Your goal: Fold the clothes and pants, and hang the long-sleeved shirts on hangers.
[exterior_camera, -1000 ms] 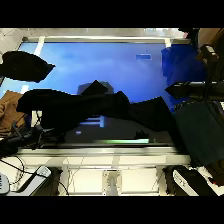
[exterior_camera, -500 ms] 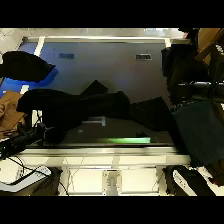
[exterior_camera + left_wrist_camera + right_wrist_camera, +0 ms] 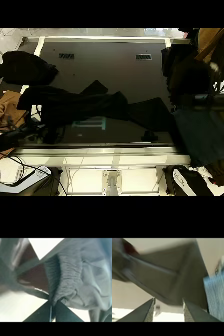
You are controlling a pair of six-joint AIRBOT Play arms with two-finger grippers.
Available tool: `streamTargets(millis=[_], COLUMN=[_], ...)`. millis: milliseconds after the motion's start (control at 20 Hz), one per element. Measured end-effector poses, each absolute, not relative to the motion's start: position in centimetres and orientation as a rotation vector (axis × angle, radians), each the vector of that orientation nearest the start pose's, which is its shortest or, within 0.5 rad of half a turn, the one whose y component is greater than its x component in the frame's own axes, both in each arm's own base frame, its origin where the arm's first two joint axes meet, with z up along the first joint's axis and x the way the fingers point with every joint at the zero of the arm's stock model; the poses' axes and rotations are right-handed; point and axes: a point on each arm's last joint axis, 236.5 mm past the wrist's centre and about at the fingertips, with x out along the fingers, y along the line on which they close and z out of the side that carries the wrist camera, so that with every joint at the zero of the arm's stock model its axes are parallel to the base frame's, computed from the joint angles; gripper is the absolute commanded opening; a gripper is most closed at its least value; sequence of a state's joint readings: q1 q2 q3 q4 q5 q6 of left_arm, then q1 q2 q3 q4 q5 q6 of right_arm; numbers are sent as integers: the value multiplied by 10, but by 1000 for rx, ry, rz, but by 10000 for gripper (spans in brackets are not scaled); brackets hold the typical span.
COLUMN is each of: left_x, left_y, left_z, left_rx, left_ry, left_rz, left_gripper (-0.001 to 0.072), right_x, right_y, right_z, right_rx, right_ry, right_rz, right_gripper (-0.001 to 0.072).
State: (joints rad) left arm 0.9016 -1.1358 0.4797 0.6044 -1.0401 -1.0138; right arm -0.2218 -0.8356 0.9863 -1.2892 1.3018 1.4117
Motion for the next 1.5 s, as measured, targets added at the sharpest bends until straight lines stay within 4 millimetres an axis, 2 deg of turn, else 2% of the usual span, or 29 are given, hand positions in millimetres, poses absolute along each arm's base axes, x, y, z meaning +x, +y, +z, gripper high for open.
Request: streamTargets(millis=[150,300,450,600,750,900,1150,1350,1500], left_x=[284,279,274,268,257,247,236,232,231], left_y=[119,134,139,147,174,197,218,231,235], left_z=[-41,-25,-16,-7,10,26,35,42,45], left_rx=[-1101,-1058,-1040,-1008,-972,-948,-919,-889,-879], left_ry=[855,845,860,869,855,827,813,796,792], left_rz=[184,215,233,256,337,400,467,504,514], left_gripper=[16,16,16,16,16,16,16,16,16], right_x=[272,257,263,273,280,281,262,263,266], right_y=[-9,9,21,19,5,-10,-31,-46,-48], right_z=[25,-21,-50,-74,-82,-79,-77,-77,-86], right_rx=[321,386,387,371,400,463,527,558,580], right_ry=[1225,1292,1298,1298,1286,1280,1327,1301,1303], right_rz=[41,92,121,99,49,10,-14,-48,-47], right_gripper=[390,390,390,390,392,392,391,391,391])
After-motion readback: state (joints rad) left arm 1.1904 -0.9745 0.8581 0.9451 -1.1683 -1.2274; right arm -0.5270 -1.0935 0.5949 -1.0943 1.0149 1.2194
